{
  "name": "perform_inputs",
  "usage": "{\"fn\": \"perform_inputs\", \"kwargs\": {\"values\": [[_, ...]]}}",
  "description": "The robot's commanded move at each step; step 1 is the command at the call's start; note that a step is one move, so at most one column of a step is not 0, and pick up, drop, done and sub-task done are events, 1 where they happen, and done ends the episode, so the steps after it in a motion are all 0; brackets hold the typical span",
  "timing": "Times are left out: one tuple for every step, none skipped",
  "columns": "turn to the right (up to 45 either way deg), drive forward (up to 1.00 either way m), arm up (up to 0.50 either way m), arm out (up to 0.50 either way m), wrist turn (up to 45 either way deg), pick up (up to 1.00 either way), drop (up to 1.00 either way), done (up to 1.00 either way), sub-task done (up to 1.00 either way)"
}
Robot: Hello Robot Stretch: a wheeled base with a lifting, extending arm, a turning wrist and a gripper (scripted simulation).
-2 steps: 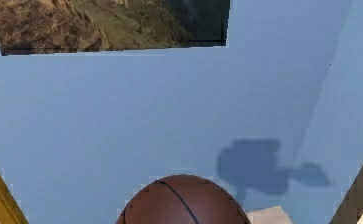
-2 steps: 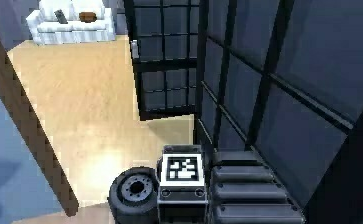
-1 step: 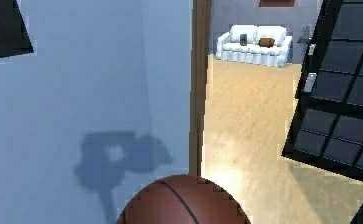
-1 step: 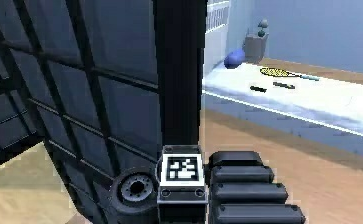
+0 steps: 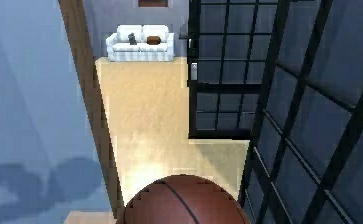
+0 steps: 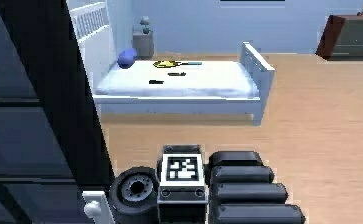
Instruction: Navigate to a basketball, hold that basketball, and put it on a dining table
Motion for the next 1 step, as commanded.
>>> {"fn": "perform_inputs", "kwargs": {"values": [[0.0, 1.00, 0.00, 0.00, 0.0, 0.00, 0.00, 0.00, 0.00]]}}
